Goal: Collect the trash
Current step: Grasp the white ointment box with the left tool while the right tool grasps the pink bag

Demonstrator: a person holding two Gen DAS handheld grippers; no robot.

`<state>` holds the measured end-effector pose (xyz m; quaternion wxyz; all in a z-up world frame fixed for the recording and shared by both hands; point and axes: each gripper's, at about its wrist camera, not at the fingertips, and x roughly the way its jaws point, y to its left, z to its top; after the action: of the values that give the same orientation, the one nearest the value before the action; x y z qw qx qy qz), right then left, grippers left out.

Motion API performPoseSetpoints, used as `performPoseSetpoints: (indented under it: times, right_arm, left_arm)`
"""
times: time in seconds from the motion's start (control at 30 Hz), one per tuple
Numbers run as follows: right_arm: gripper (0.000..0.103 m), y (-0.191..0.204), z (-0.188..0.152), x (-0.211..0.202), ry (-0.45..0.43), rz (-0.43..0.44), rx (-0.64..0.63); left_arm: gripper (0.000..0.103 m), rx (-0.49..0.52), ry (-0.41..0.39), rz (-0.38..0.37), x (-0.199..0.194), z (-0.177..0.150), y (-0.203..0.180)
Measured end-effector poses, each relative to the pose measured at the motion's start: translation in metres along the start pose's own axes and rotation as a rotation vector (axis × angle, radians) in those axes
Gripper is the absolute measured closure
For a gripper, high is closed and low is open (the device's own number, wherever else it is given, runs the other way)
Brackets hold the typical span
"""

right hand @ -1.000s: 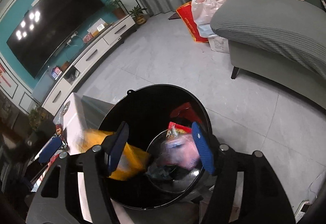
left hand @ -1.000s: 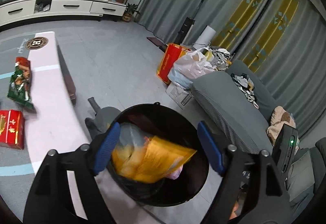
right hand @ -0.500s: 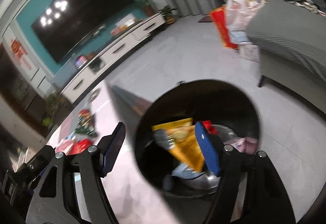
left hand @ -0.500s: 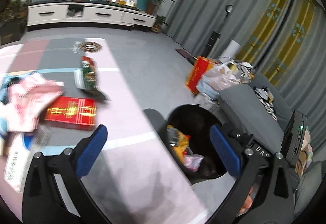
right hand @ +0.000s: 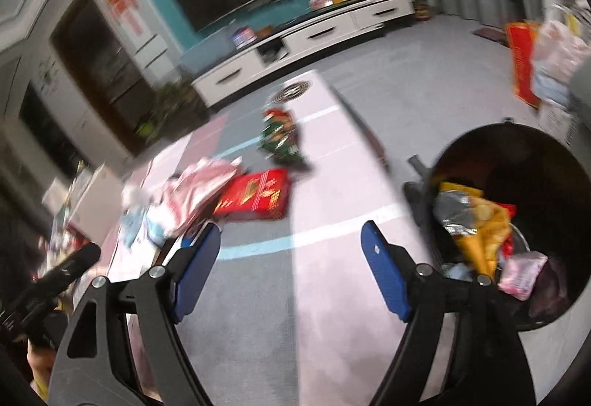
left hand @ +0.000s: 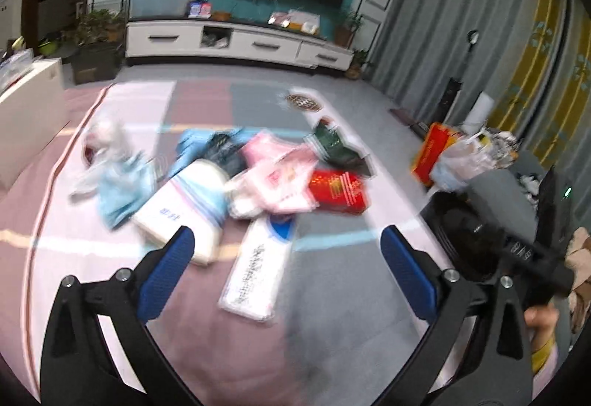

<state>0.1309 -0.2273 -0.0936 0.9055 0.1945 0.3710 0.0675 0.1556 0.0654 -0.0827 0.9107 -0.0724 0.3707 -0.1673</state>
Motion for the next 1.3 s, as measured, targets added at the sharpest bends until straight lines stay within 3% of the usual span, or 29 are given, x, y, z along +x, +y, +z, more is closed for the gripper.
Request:
performPoseSetpoints:
  times: [0.2, 0.67, 0.77, 0.9, 1.1, 1.3]
  right_arm:
    - [0.024, 0.035, -0.009, 0.021, 0.047, 0.000, -0.074]
    - [0.024, 0.039, -0.002, 0.049, 0.078, 0.024, 0.045]
    - [0.024, 0.037, -0.002, 0.050, 0.080, 0.019, 0.051]
    - [0.024, 0.035, -0.002, 0.050, 0.083, 0.015, 0.062]
    - [0.024, 0.037, -0.003, 0.052, 0.088, -0.001, 0.038]
    - [0.024, 0.039, -0.005, 0.055, 0.106, 0.032, 0.042]
  left_arm:
    - [0.003, -0.022, 0.072, -0.021, 0.018, -0.023, 0.023]
    - [0.005, 0.046, 0.155, -0.026, 0.062, -0.034, 0.007]
    - [0.023, 0.056, 0.170, -0.026, 0.068, -0.036, 0.005]
    - [0.058, 0.064, 0.186, -0.025, 0.078, -0.039, 0.005]
    - [0.063, 0.036, 0.180, -0.096, 0.068, -0.038, 0.003]
    - [0.063, 0.028, 0.177, -0.172, 0.029, -0.038, 0.000]
